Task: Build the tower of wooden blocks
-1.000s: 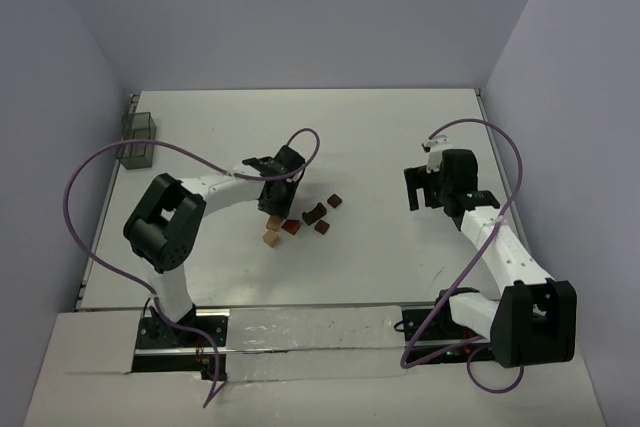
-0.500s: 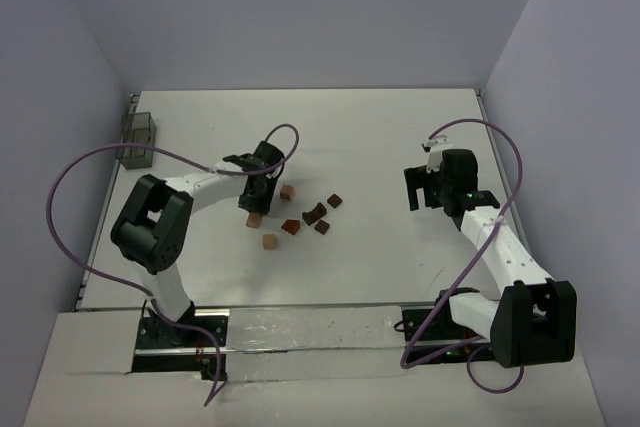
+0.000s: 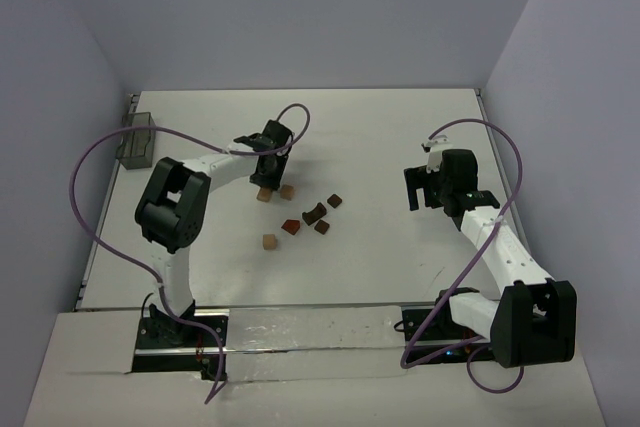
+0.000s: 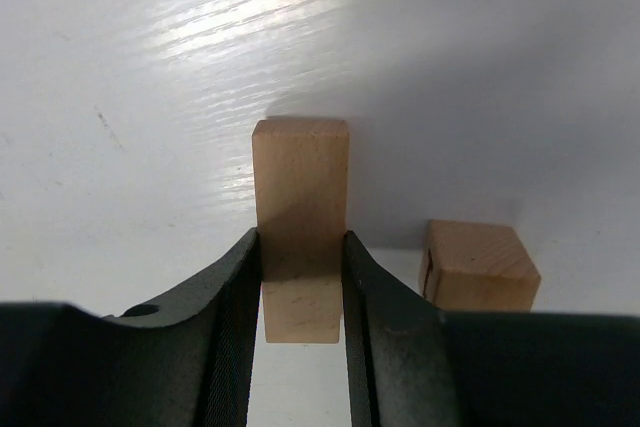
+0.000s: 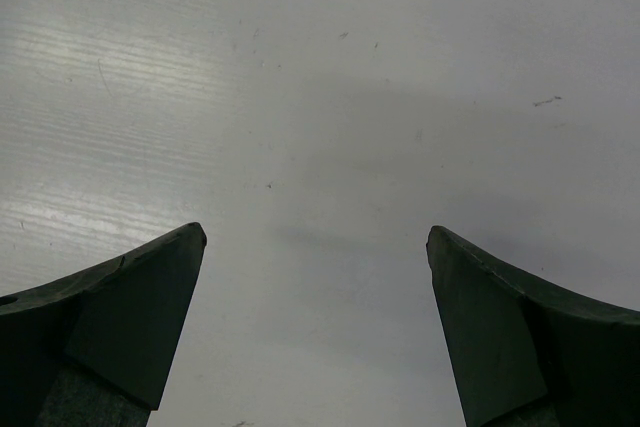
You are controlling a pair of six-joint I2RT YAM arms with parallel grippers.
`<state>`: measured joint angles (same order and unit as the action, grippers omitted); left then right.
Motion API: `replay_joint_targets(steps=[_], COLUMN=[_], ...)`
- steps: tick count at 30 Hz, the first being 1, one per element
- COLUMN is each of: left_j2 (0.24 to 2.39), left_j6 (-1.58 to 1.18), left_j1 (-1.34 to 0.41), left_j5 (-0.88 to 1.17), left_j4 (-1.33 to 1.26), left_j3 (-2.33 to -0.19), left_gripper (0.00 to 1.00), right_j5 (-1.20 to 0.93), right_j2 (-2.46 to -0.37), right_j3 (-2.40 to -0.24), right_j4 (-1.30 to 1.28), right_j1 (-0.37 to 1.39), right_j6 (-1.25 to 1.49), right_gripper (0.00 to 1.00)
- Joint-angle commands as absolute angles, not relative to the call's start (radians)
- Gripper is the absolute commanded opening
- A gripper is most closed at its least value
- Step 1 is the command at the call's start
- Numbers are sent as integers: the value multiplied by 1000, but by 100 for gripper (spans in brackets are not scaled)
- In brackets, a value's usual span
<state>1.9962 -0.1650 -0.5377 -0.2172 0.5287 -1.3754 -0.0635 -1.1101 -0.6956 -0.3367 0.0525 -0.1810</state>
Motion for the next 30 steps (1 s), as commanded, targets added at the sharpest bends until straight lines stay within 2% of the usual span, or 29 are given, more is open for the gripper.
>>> replay_joint_targets(steps=[1,15,19,23,30], left_j2=[2021,1965,1939,1885,1695], left_j6=[-99,-47,-60,-162,-354], left_j1=[-594,-738,-767,-753,-656], left_j5=[-170,-112,-154,-278,-267], left_j4=[470,434,427,465,534], left_j3=[-1361,-1316,-1295,-1303,-1216], left_gripper=[0,0,0,0,0], right_j5=[-54,-55,-55,-57,-60], right_j2=[-1117,-1120,-1121,-1117,-1114], right_j3=[-742,-744,-744,-744,-744], right_j4=[-325,-328,-327,-328,-328], right_j1=[58,58,58,58,58], right_j6=[-190,-187,-189,-187,-186], right_gripper=[100,100,100,100,100])
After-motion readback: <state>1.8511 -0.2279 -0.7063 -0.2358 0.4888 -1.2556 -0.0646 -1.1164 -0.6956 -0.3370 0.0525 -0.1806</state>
